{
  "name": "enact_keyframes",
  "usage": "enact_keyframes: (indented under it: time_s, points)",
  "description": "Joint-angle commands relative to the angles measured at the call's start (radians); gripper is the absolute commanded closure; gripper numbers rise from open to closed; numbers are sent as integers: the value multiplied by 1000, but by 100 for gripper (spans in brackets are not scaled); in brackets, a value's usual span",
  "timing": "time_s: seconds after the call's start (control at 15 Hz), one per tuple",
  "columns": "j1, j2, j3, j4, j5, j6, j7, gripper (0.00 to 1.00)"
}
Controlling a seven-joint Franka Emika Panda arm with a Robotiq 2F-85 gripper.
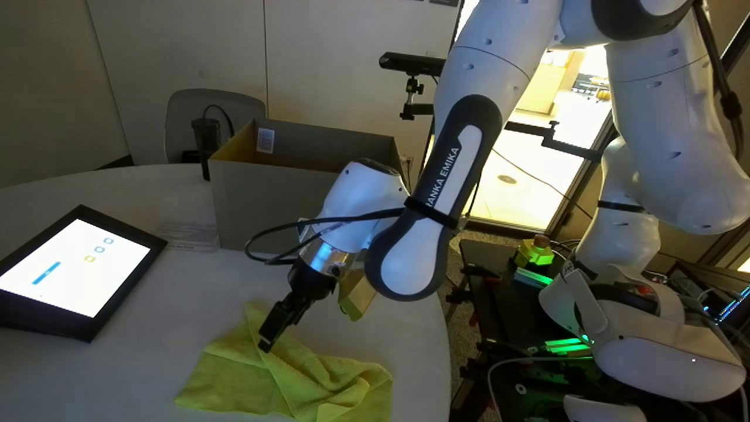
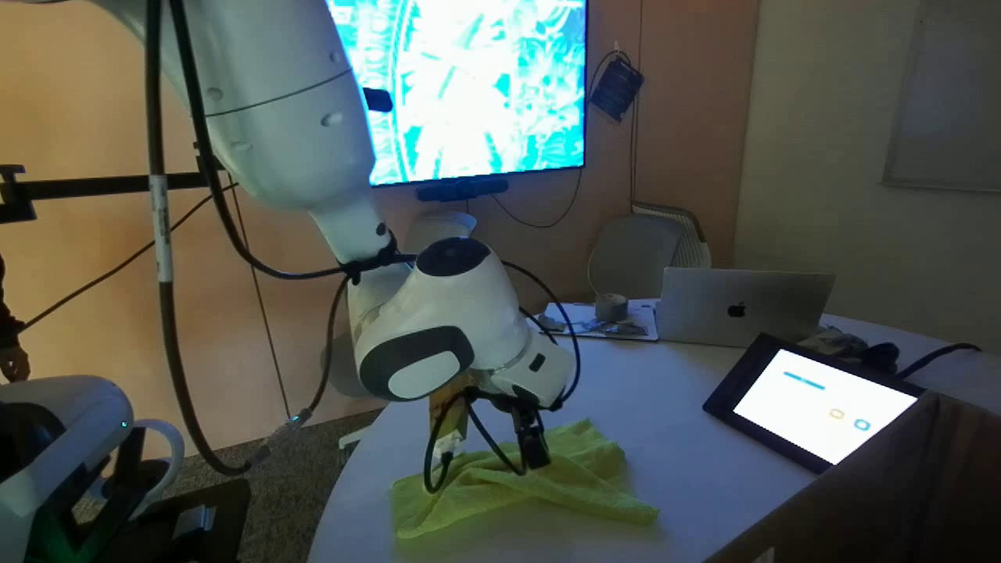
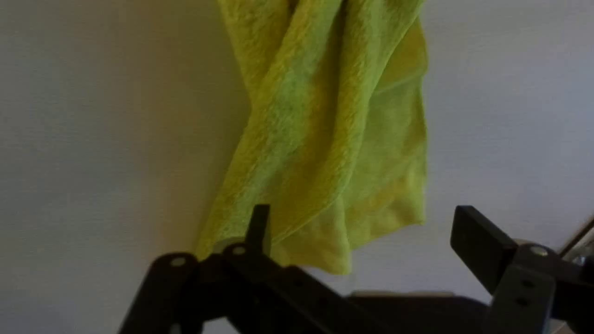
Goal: Put the black marker on the towel, fold the towel twice then place it inside the box
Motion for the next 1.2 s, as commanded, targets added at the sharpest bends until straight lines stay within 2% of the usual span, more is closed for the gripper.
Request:
enact_keyframes:
  time_s: [0.0, 0.2, 0.4, 0.6, 0.87, 0.93, 1.0, 1.13]
  points:
    - [116, 38, -157, 98, 47, -17, 61, 0]
    - [239, 85, -308, 165, 69, -55, 106, 0]
    - [330, 140, -406, 227, 73, -111, 166, 0]
    - [381, 183, -455, 277, 68, -164, 222, 0]
    - [413, 224, -486, 320, 58, -206, 273, 0]
    - [416, 231, -489, 328, 56, -216, 281, 3]
    - [415, 237, -490, 334, 56, -223, 286, 23]
    - [414, 246, -492, 344, 53, -236, 296, 29]
